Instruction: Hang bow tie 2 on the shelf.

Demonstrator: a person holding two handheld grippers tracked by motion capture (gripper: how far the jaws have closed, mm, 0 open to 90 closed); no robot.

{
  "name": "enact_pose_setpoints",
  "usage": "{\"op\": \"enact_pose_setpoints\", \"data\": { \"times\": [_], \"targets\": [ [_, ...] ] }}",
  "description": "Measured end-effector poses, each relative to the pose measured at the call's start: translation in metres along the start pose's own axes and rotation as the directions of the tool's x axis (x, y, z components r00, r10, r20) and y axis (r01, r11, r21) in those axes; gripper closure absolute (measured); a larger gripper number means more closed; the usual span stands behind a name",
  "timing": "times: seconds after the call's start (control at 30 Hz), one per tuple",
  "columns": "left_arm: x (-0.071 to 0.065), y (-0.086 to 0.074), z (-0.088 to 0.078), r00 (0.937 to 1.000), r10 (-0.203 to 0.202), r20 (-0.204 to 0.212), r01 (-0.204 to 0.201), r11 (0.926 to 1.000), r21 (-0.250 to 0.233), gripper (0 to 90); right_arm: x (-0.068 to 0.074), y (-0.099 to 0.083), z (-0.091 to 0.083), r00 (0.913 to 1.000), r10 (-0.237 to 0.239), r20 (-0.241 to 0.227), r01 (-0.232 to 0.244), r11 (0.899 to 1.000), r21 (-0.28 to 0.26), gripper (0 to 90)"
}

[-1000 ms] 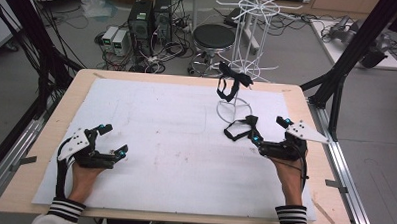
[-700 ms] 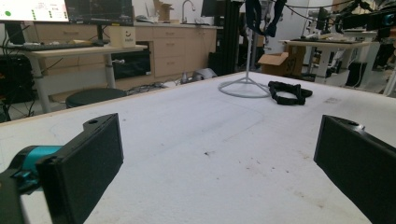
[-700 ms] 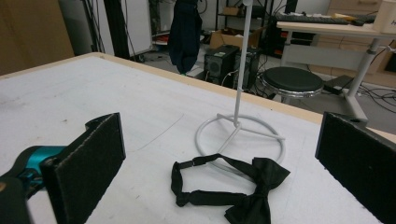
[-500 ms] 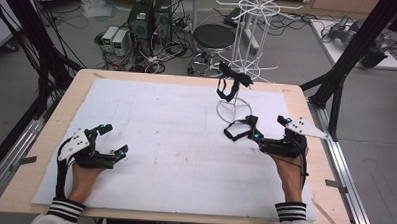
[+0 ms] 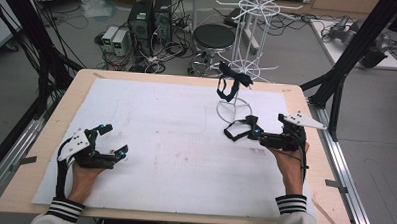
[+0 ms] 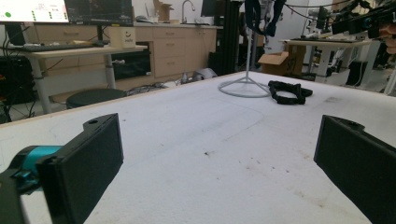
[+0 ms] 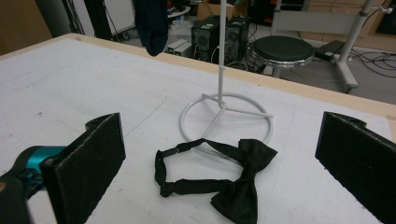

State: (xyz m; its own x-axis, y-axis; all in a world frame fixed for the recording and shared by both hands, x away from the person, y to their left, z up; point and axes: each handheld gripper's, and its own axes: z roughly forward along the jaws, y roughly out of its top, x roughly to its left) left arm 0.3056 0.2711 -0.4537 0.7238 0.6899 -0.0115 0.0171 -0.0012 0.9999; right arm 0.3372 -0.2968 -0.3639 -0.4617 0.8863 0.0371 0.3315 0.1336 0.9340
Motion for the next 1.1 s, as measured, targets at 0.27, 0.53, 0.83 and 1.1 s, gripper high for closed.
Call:
{"op": "enact_pose_setpoints", "data": {
  "times": [0.27,0.53,0.83,1.1],
  "targets": [
    [0.0,0.0,0.0,1.0,0.002,0.0,-0.002,1.0,0.0,1.8,-0.004,0.009,0.008,0.9999,0.013,0.002,-0.013,0.999,0.052,1.0],
    [-0.001,0.0,0.0,1.0,0.005,0.002,-0.005,1.0,-0.001,1.8,-0.007,0.009,0.017,0.9994,0.026,0.021,-0.028,0.995,0.098,1.3],
    [-0.001,0.0,0.0,1.0,0.005,0.001,-0.005,1.0,-0.001,1.8,-0.012,0.007,0.031,0.9981,0.045,0.042,-0.051,0.987,0.151,4.3],
    [-0.001,0.0,0.0,1.0,0.006,0.0,-0.006,1.0,-0.002,1.8,-0.016,0.003,0.044,0.9975,0.047,0.053,-0.057,0.978,0.199,4.3]
  ]
}}
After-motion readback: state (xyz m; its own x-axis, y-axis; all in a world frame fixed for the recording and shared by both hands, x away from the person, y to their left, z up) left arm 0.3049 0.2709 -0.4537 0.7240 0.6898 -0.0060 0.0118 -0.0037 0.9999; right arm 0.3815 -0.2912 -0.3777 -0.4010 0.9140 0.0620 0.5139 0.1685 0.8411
